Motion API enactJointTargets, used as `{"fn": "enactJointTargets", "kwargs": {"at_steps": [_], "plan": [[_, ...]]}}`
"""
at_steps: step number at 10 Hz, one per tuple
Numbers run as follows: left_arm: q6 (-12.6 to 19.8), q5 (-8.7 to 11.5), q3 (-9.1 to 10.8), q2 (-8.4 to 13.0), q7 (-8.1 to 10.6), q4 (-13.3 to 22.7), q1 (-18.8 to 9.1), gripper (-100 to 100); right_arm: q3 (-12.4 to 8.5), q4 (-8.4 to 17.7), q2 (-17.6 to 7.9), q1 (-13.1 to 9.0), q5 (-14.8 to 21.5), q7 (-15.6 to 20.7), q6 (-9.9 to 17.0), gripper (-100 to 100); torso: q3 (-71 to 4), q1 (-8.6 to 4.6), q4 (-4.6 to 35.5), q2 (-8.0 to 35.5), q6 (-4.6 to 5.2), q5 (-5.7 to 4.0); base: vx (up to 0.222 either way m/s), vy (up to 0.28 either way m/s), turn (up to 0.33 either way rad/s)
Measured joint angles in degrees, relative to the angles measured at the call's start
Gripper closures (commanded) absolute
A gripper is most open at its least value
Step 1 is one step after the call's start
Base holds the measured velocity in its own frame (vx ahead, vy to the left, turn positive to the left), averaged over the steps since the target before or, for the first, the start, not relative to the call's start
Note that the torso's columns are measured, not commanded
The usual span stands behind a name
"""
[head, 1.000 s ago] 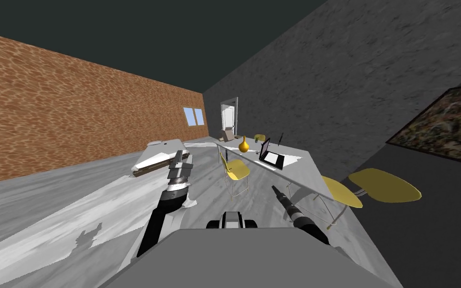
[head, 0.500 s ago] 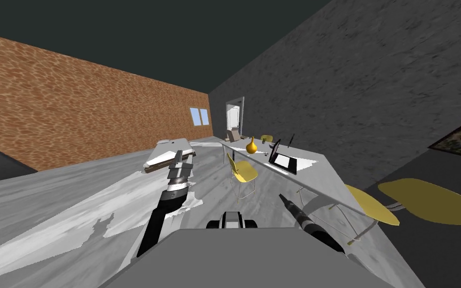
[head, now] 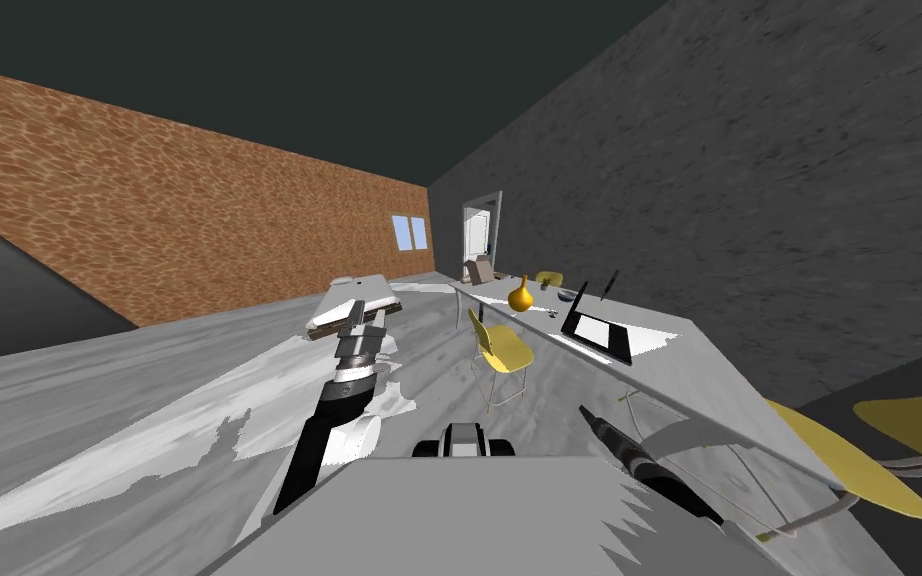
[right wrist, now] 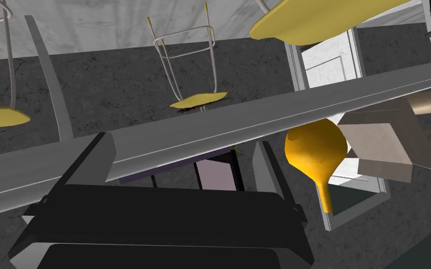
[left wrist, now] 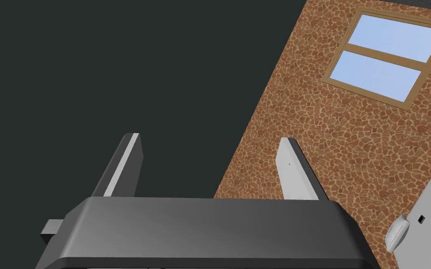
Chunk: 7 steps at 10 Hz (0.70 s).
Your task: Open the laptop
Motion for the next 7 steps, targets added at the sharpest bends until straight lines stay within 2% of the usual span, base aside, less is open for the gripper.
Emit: {"fn": "enactJointTargets", "kwargs": {"at_steps": [2, 3, 5, 6, 7], "plan": [[0.0, 0.0, 0.0, 0.0, 0.0, 0.0, 0.0, 0, -0.3, 0.7, -1.2, 0.7, 1.7, 0.6, 3.6, -100, -0.1, -0.01, 0.0, -0.1, 0.02, -0.01, 0.084, 0.098, 0.171], [0.0, 0.0, 0.0, 0.0, 0.0, 0.0, 0.0, 0, -1.0, 2.0, -2.8, 1.2, 2.6, 0.9, 5.3, -100, -0.1, 0.09, -0.1, -0.2, 0.0, 0.03, 0.086, 0.074, 0.094], [0.0, 0.0, 0.01, 0.0, 0.0, 0.0, 0.0, 0, -1.4, 4.1, -5.7, 0.5, 3.5, 1.2, 8.6, -100, -0.1, -0.05, 0.0, -0.1, 0.0, -0.02, 0.103, 0.071, 0.189], [0.0, 0.0, 0.0, 0.0, 0.0, 0.0, 0.0, 0, -2.4, 5.5, -7.8, 1.3, 4.2, 1.4, 9.8, -100, -0.1, 0.01, 0.0, -0.1, 0.01, 0.02, 0.087, 0.061, 0.069], [0.0, 0.0, 0.01, 0.0, 0.0, 0.0, 0.0, 0, -2.7, 5.7, -8.6, 1.5, 4.7, 1.6, 11.2, -100, 0.0, 0.01, 0.0, 0.0, 0.06, 0.0, 0.08, 0.057, 0.136]]}}
